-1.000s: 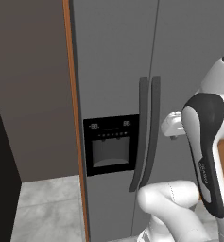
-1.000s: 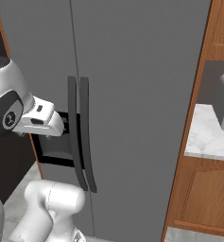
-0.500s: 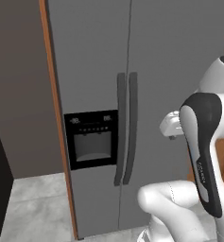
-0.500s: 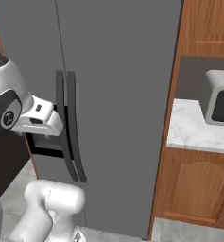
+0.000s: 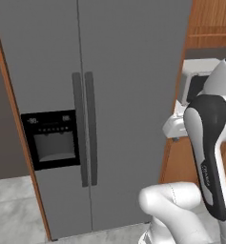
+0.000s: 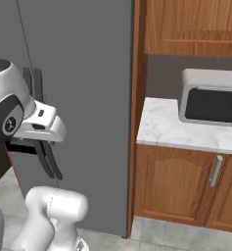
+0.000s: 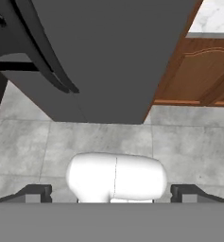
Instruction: Open the freezer door, pick up the ice cube tray from the freezer, and place it on the dining counter.
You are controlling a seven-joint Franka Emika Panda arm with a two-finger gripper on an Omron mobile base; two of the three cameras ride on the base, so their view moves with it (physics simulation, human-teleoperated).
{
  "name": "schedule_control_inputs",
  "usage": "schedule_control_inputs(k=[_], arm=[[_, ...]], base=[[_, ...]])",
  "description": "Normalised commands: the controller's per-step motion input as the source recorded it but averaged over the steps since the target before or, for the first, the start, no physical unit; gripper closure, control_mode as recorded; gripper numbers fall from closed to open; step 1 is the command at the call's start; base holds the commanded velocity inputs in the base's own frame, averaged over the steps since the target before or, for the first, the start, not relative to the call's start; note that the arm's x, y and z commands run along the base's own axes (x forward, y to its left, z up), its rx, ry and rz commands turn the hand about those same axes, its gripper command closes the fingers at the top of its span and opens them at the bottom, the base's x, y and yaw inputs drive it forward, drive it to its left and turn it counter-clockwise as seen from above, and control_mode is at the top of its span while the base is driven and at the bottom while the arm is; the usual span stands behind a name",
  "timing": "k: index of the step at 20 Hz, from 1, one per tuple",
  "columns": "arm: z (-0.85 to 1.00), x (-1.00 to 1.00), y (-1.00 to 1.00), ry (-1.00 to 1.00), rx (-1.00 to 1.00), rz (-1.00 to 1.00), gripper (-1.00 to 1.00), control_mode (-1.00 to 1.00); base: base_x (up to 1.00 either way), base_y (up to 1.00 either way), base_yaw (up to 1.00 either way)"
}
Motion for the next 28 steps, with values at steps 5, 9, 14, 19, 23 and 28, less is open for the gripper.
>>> schedule_control_inputs(k=[5, 9, 14, 19, 23, 28], arm=[[0.0, 0.0, 0.0, 0.0, 0.0, 0.0, -1.0, 1.0], [0.0, 0.0, 0.0, 0.0, 0.0, 0.0, -1.0, 1.0], [0.0, 0.0, 0.0, 0.0, 0.0, 0.0, -1.0, 1.0], [0.0, 0.0, 0.0, 0.0, 0.0, 0.0, -1.0, 1.0], [0.0, 0.0, 0.0, 0.0, 0.0, 0.0, -1.0, 1.0], [0.0, 0.0, 0.0, 0.0, 0.0, 0.0, -1.0, 1.0]], base=[[0.0, -0.52, 0.0], [0.0, -0.24, 0.0], [0.18, 0.0, 0.0], [0.24, 0.22, 0.0], [0.35, 0.38, 0.0], [0.39, 0.38, 0.0]])
